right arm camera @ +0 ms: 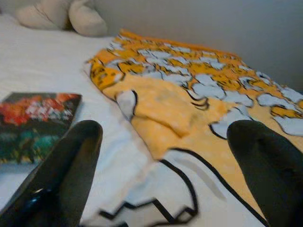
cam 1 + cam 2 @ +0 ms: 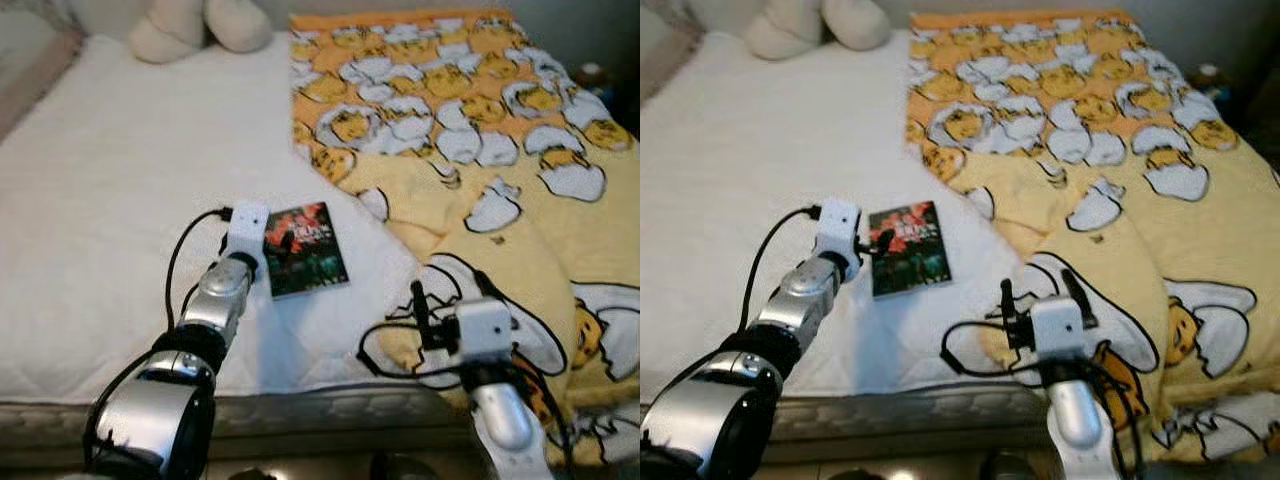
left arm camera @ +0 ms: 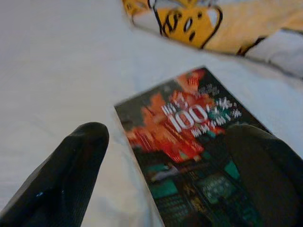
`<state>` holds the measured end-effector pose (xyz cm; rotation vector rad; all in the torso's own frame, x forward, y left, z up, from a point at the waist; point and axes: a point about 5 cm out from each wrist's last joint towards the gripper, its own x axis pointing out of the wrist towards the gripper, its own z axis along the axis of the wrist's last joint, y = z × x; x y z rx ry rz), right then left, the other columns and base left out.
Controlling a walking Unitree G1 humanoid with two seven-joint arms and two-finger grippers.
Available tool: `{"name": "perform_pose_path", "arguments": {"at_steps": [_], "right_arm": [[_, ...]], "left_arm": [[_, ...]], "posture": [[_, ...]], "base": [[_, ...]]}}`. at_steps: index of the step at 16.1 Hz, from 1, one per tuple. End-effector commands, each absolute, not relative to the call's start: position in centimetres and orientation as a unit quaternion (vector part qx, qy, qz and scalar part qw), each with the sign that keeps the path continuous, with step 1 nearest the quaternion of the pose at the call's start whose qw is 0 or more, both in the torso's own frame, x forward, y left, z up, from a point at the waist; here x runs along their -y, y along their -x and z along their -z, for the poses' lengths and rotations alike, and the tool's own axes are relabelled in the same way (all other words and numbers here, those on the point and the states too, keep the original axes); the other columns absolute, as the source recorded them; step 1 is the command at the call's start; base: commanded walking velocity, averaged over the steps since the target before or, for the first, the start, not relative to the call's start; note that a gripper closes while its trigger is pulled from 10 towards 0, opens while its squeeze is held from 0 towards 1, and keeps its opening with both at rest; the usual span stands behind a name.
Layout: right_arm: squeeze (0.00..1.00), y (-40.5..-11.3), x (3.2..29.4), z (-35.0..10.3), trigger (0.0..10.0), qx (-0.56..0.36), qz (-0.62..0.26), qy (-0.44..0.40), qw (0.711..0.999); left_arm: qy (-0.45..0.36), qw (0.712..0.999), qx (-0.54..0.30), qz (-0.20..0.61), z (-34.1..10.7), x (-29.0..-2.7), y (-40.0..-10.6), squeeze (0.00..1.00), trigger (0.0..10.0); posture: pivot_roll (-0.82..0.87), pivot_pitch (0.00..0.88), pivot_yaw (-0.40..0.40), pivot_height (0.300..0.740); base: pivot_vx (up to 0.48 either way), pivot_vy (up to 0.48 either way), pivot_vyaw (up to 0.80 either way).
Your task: Clean up the room
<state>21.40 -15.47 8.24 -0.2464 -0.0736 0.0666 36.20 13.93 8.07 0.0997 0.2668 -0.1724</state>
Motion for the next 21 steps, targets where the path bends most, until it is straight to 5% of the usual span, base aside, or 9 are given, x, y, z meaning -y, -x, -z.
{"name": "perform_pose_path", "arguments": {"at_steps": [1, 5, 7, 8, 9, 18, 19, 20, 21], "right_arm": [[1.0, -20.6, 15.3, -8.8, 10.0, 0.035, -0.038, 0.13, 0.99], [1.0, -19.1, 15.0, -9.3, 10.0, 0.022, -0.048, 0.134, 0.99], [1.0, -18.8, 14.7, -9.5, 10.0, 0.015, -0.069, 0.142, 0.987], [0.84, -18.7, 14.5, -9.6, 10.0, 0.013, -0.076, 0.138, 0.987], [0.0, -18.6, 14.4, -9.8, 10.0, 0.01, -0.072, 0.133, 0.988], [0.0, -17.0, 13.9, -9.8, 10.0, -0.024, -0.064, 0.122, 0.99], [0.0, -16.9, 13.8, -9.8, 10.0, -0.027, -0.064, 0.122, 0.99], [0.0, -17.0, 13.8, -9.8, 10.0, -0.027, -0.063, 0.122, 0.99], [0.0, -17.0, 13.9, -9.8, 10.0, -0.029, -0.063, 0.122, 0.99]], "left_arm": [[-0.028, 0.988, -0.139, 0.066, -8.3, -14.8, -36.5, 1.0, 10.0], [0.048, 0.98, -0.19, 0.038, -6.9, -15.6, -36.0, 1.0, 10.0], [0.092, 0.975, -0.199, 0.025, -6.4, -15.8, -35.7, 0.0, 10.0], [0.128, 0.97, -0.208, 0.014, -5.9, -15.8, -35.4, 0.0, 10.0], [0.165, 0.963, -0.215, 0.01, -5.5, -15.6, -35.2, 0.0, 10.0], [0.167, 0.95, -0.259, 0.055, -3.6, -13.7, -33.8, 0.0, 10.0], [0.18, 0.946, -0.263, 0.062, -3.3, -13.4, -33.6, 0.0, 4.1], [0.189, 0.944, -0.263, 0.062, -3.3, -13.4, -33.5, 0.0, 0.0], [0.206, 0.94, -0.263, 0.07, -3.3, -13.1, -33.5, 0.0, 0.0]], "posture": [[-0.23, 0.188, 0.082, 0.727], [-0.24, 0.223, 0.079, 0.727], [-0.25, 0.237, 0.078, 0.727], [-0.25, 0.245, 0.077, 0.727], [-0.25, 0.249, 0.076, 0.727], [-0.26, 0.324, 0.116, 0.727], [-0.27, 0.326, 0.117, 0.727], [-0.27, 0.326, 0.117, 0.727], [-0.27, 0.327, 0.115, 0.727]], "base": [[0.0, 0.0, 0.0], [0.0, 0.0, 0.0], [0.0, 0.0, 0.0], [0.0, 0.0, 0.0], [0.0, 0.0, 0.0], [0.0, 0.0, 0.0], [0.0, 0.0, 0.0], [0.0, 0.0, 0.0], [0.0, 0.0, 0.0]]}}
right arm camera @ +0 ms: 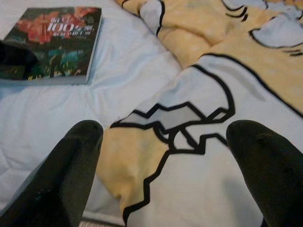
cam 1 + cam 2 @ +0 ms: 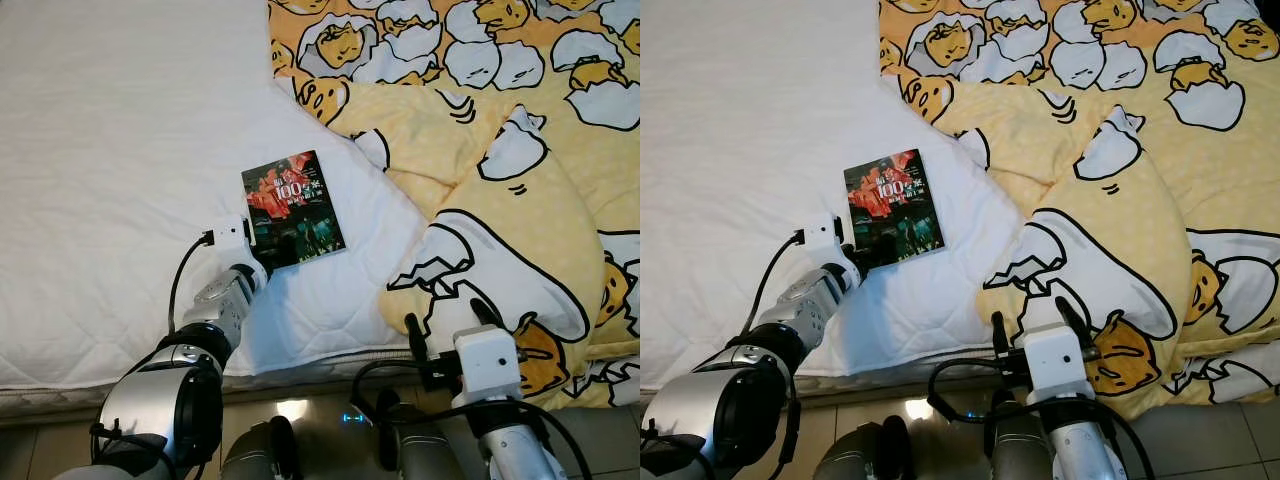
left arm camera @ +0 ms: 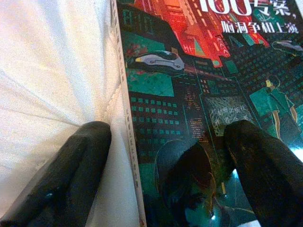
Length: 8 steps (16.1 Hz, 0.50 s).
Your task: Clean up the room
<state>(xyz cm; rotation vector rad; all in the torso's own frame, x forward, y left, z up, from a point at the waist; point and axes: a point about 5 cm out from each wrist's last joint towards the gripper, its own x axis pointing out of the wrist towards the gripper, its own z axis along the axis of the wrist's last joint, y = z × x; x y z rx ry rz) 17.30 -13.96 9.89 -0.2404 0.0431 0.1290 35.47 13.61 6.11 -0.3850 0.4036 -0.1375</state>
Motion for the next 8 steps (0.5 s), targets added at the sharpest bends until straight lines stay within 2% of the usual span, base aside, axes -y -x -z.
{"name": "perform_pose_path", "arguments": {"at_steps": [1, 4, 8], "right_arm": [[0.0, -17.0, 13.9, -9.8, 10.0, -0.031, -0.062, 0.122, 0.99], [0.0, -17.2, 14.0, -9.5, 10.0, -0.041, -0.059, 0.114, 0.991], [0.0, -17.3, 13.7, -9.1, 10.0, -0.049, -0.064, 0.111, 0.991]], "left_arm": [[0.212, 0.938, -0.263, 0.073, -3.3, -12.8, -33.5, 0.0, 0.0], [0.277, 0.926, -0.238, 0.094, -4.1, -11.8, -33.9, 0.0, 0.0], [0.315, 0.915, -0.213, 0.133, -4.8, -10.6, -34.1, 0.0, 0.0]], "posture": [[-0.27, 0.327, 0.115, 0.727], [-0.26, 0.32, 0.109, 0.727], [-0.24, 0.318, 0.112, 0.727]], "base": [[0.0, 0.0, 0.0], [0.0, 0.0, 0.0], [0.0, 0.0, 0.0]]}}
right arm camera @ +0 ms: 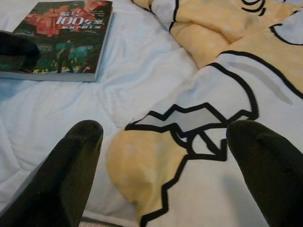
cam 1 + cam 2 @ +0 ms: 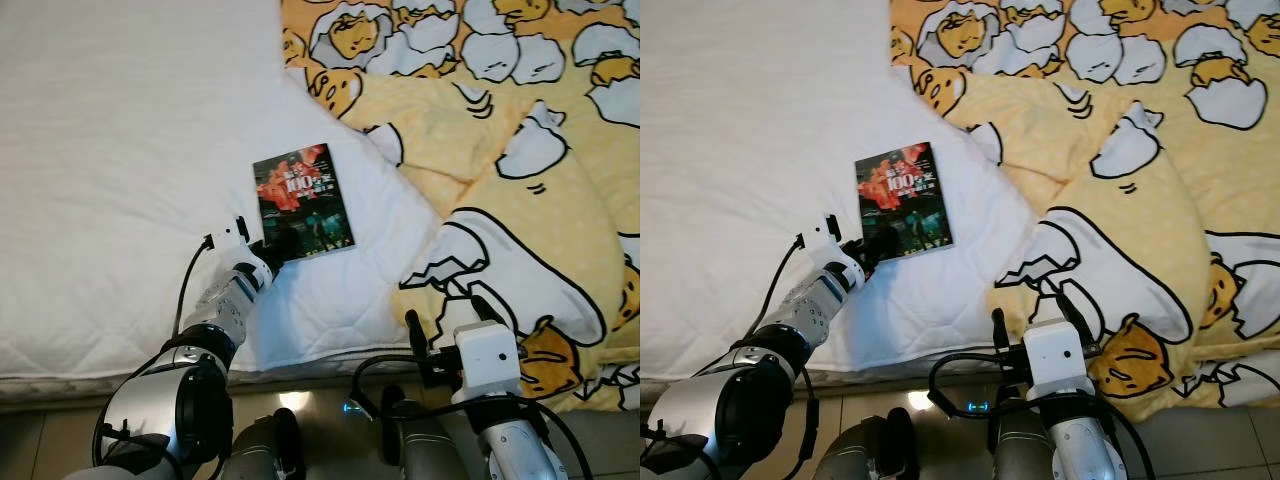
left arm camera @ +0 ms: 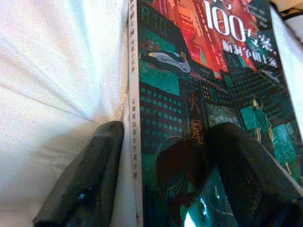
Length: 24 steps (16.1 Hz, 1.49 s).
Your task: Clean up the room
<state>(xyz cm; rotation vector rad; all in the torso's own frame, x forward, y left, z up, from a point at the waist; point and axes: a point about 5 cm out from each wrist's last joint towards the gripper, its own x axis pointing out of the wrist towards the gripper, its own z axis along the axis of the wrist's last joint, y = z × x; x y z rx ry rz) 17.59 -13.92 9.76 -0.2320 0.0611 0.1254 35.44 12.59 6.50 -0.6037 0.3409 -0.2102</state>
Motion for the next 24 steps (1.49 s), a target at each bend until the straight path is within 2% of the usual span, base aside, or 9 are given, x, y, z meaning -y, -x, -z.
{"name": "perform_pose_path", "arguments": {"at_steps": [1, 7, 15, 17, 18, 19, 22, 23, 24], "right_arm": [[0.0, -17.4, 13.6, -9.0, 10.0, -0.051, -0.065, 0.109, 0.991], [0.0, -17.8, 13.2, -8.5, 10.0, -0.055, -0.058, 0.102, 0.992], [0.0, -18.8, 12.6, -8.1, 10.0, -0.047, -0.056, 0.095, 0.993], [0.0, -19.3, 12.8, -8.0, 10.0, -0.043, -0.055, 0.096, 0.993], [0.0, -20.0, 13.0, -8.1, 10.0, -0.035, -0.053, 0.098, 0.993], [0.0, -20.7, 13.3, -8.3, 10.0, -0.029, -0.049, 0.098, 0.994], [0.0, -22.1, 13.6, -8.5, 10.0, -0.018, -0.044, 0.102, 0.994], [0.0, -22.5, 13.6, -8.5, 10.0, -0.015, -0.045, 0.106, 0.993], [0.0, -23.0, 13.3, -8.5, 10.0, -0.01, -0.05, 0.108, 0.993]], "left_arm": [[0.322, 0.912, -0.213, 0.14, -4.7, -10.4, -34.0, 0.0, 0.0], [0.398, 0.883, -0.165, 0.188, -6.5, -9.9, -34.8, 0.0, 0.0], [0.444, 0.856, -0.063, 0.256, -12.1, -12.4, -35.7, 0.0, 0.0], [0.399, 0.876, -0.047, 0.266, -12.9, -12.7, -35.3, 0.0, 0.0], [0.336, 0.904, -0.033, 0.262, -13.2, -13.4, -35.1, 0.0, 0.0], [0.31, 0.917, -0.016, 0.252, -14.0, -14.2, -35.3, 0.0, 0.0], [0.267, 0.94, -0.011, 0.213, -15.3, -15.5, -35.7, 0.0, 0.0], [0.216, 0.957, -0.016, 0.191, -15.3, -15.8, -35.9, 0.0, 2.7], [0.151, 0.975, -0.018, 0.16, -15.2, -16.2, -36.0, 0.0, 10.0]], "posture": [[-0.23, 0.319, 0.114, 0.727], [-0.22, 0.304, 0.147, 0.727], [-0.17, 0.267, 0.168, 0.727], [-0.16, 0.244, 0.164, 0.727], [-0.16, 0.218, 0.157, 0.727], [-0.16, 0.195, 0.15, 0.727], [-0.15, 0.163, 0.137, 0.727], [-0.13, 0.145, 0.128, 0.727], [-0.13, 0.13, 0.122, 0.727]], "base": [[0.0, 0.0, 0.0], [0.0, 0.0, 0.0], [0.0, 0.0, 0.0], [0.0, 0.0, 0.0], [0.0, 0.0, 0.0], [0.0, 0.0, 0.0], [0.0, 0.0, 0.0], [0.0, 0.0, 0.0], [0.0, 0.0, 0.0]]}}
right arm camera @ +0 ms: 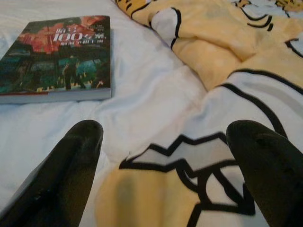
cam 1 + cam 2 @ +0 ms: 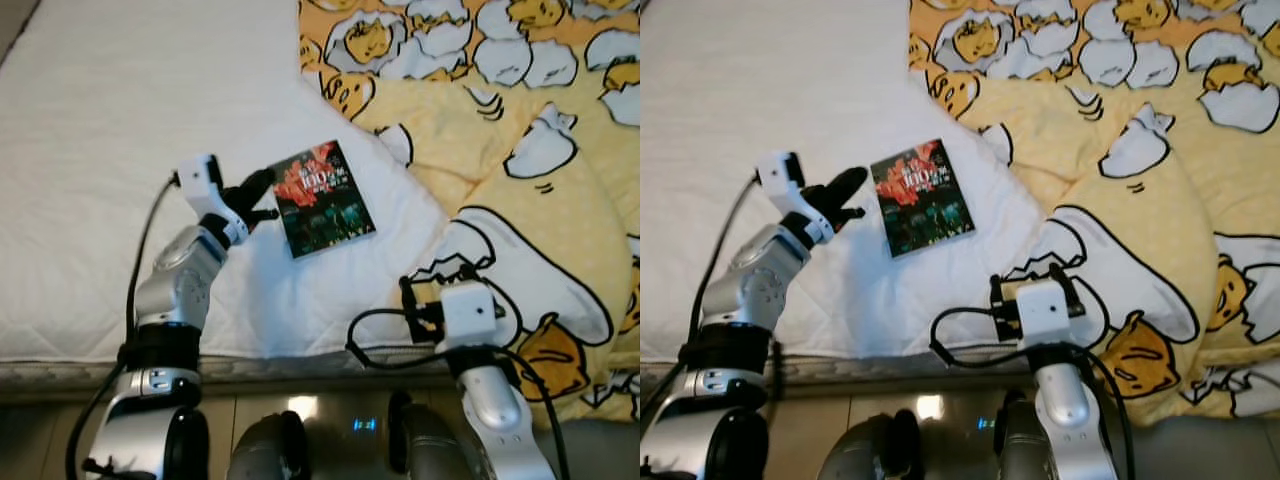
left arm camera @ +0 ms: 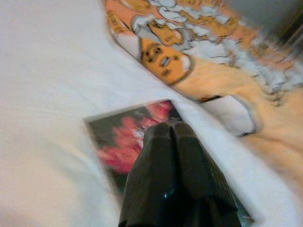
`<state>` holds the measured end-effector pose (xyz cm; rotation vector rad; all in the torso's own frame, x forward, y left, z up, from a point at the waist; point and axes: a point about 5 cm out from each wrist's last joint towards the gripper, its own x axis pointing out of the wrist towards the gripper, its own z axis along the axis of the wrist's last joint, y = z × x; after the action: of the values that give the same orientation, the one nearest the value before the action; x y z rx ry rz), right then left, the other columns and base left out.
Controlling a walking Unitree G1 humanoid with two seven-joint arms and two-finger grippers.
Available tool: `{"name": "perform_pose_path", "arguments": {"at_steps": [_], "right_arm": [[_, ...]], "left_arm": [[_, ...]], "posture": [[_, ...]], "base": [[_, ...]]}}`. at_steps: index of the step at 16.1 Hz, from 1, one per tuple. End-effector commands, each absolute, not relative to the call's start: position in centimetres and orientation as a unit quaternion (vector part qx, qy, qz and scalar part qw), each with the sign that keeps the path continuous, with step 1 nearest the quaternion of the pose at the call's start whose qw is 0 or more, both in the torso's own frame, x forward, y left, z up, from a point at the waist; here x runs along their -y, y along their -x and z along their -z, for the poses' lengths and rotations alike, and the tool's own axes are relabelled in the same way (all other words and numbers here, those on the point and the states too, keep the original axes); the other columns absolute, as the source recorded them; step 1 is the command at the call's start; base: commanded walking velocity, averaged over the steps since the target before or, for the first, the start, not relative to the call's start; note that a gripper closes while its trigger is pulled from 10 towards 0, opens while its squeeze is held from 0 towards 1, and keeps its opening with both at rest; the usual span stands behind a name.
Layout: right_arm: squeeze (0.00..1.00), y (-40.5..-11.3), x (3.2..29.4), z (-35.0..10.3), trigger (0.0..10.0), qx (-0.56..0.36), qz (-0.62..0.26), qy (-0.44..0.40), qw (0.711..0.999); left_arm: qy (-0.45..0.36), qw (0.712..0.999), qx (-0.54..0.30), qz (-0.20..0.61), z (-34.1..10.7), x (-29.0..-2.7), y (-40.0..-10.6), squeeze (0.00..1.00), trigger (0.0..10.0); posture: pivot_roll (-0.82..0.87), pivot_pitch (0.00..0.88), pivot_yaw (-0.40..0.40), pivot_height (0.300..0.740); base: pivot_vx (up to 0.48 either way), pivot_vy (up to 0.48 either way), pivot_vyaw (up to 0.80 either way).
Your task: Clean up the room
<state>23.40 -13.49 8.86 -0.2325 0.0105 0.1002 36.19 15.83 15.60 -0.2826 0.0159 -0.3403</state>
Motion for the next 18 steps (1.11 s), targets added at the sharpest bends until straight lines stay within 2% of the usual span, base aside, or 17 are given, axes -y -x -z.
{"name": "perform_pose_path", "arguments": {"at_steps": [1, 3, 5, 6, 7, 9, 11, 12, 13, 14, 15, 18], "right_arm": [[0.0, -23.7, 13.2, -8.9, 10.0, 0.005, -0.051, 0.109, 0.993], [0.0, -24.8, 12.9, -9.7, 10.0, 0.03, -0.052, 0.116, 0.991], [0.0, -27.5, 12.4, -10.6, 10.0, 0.055, -0.059, 0.113, 0.99], [0.0, -28.0, 12.3, -10.8, 10.0, 0.057, -0.059, 0.109, 0.991], [0.0, -30.4, 11.5, -11.2, 10.0, 0.063, -0.068, 0.103, 0.99], [0.0, -32.6, 10.2, -11.3, 10.0, 0.055, -0.087, 0.094, 0.99], [0.0, -34.3, 10.0, -11.0, 10.0, 0.013, -0.079, 0.049, 0.996], [1.0, -34.8, 10.0, -10.9, 10.0, -0.003, -0.077, 0.02, 0.997], [1.0, -35.0, 9.9, -10.9, 10.0, -0.005, -0.079, 0.021, 0.997], [1.0, -35.4, 9.9, -10.5, 10.0, -0.015, -0.079, 0.013, 0.997], [1.0, -35.4, 9.9, -10.5, 10.0, -0.015, -0.079, 0.013, 0.997], [1.0, -35.8, 10.6, -9.0, 10.0, -0.065, -0.051, -0.033, 0.996]], "left_arm": [[0.041, 0.989, 0.002, 0.142, -15.4, -16.6, -36.2, 0.0, 10.0], [-0.033, 0.994, 0.028, 0.097, -16.2, -17.6, -36.6, 0.0, 10.0], [-0.04, 0.997, 0.043, 0.057, -16.9, -18.7, -36.8, 0.0, 10.0], [-0.04, 0.997, 0.045, 0.054, -17.0, -18.8, -36.8, 0.0, 10.0], [-0.067, 0.994, 0.062, 0.052, -17.0, -18.9, -36.3, 0.0, 10.0], [-0.086, 0.992, 0.074, 0.061, -16.7, -18.5, -35.2, 0.0, 10.0], [-0.1, 0.989, 0.076, 0.079, -16.0, -17.7, -33.5, 0.0, 10.0], [-0.098, 0.989, 0.073, 0.083, -15.5, -17.3, -32.4, 0.0, 10.0], [-0.099, 0.989, 0.072, 0.085, -15.2, -17.0, -31.3, 0.0, 10.0], [-0.1, 0.988, 0.081, 0.09, -15.1, -16.1, -28.9, 0.0, 10.0], [-0.1, 0.988, 0.081, 0.09, -15.1, -16.1, -28.9, 0.0, 10.0], [-0.111, 0.983, 0.095, 0.109, -15.6, -14.5, -26.3, 0.0, 10.0]], "posture": [[-0.12, 0.117, 0.118, 0.727], [-0.12, 0.095, 0.111, 0.727], [-0.1, 0.079, 0.106, 0.727], [-0.1, 0.079, 0.106, 0.727], [-0.05, 0.075, 0.09, 0.727], [-0.01, 0.07, 0.076, 0.727], [0.05, 0.055, 0.043, 0.727], [0.06, 0.049, 0.035, 0.727], [0.09, 0.04, 0.02, 0.727], [0.12, 0.037, 0.0, 0.727], [0.12, 0.037, 0.0, 0.727], [0.17, 0.051, -0.024, 0.727]], "base": [[0.0, 0.0, 0.0], [0.0, 0.0, 0.0], [0.0, 0.0, 0.0], [0.0, 0.0, 0.0], [0.0, 0.0, 0.0], [0.0, 0.0, 0.0], [0.0, 0.0, 0.0], [0.0, 0.0, 0.0], [0.0, 0.0, 0.0], [0.0, 0.0, 0.0], [0.0, 0.0, 0.0], [0.0, 0.0, 0.0]]}}
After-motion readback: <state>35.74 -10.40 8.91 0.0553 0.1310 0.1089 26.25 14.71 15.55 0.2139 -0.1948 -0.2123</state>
